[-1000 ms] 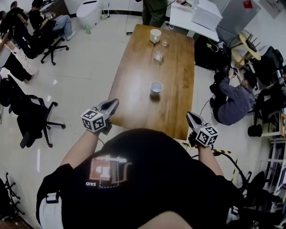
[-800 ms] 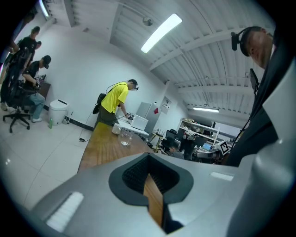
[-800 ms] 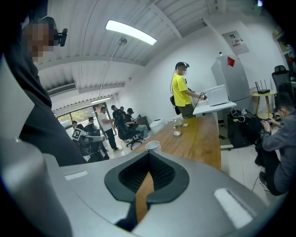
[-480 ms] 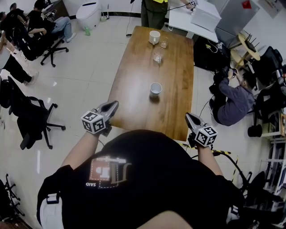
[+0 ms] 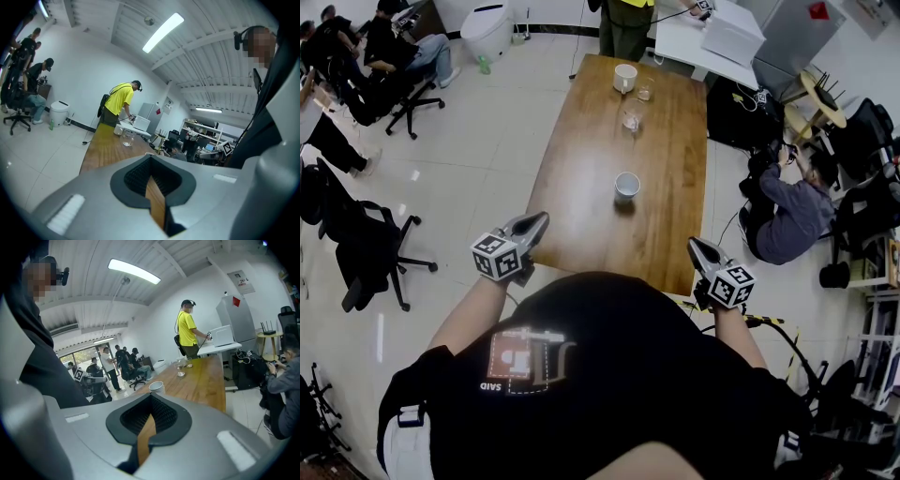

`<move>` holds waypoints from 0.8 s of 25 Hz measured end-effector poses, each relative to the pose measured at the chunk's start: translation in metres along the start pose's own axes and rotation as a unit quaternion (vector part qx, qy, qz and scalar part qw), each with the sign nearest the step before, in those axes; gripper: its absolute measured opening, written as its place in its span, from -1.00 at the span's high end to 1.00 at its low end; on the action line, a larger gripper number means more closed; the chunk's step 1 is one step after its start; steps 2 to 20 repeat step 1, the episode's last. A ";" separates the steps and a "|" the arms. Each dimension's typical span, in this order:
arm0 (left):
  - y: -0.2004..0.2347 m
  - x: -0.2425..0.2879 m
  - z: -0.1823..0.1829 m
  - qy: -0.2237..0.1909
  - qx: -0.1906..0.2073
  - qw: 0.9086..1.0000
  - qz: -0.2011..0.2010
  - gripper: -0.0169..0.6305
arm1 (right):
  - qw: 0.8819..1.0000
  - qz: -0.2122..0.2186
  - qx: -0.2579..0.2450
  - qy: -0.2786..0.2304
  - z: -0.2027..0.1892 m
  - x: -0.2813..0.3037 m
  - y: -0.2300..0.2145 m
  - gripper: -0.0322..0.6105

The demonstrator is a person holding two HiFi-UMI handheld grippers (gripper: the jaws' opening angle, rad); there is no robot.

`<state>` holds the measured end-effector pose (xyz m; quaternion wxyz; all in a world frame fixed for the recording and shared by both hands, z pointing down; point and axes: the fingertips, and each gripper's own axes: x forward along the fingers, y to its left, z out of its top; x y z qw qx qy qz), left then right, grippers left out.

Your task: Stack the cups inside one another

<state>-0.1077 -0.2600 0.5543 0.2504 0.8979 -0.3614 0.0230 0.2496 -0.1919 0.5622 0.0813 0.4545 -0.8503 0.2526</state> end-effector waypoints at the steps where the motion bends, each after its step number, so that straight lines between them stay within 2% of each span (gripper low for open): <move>1: 0.000 0.000 0.000 0.000 0.000 1.000 0.000 0.94 | 1.000 0.000 -0.001 0.000 0.000 0.000 0.000 0.86; 20: 0.000 0.000 0.000 0.000 0.000 1.000 0.000 0.94 | 1.000 0.000 -0.001 0.000 0.000 0.000 0.000 0.86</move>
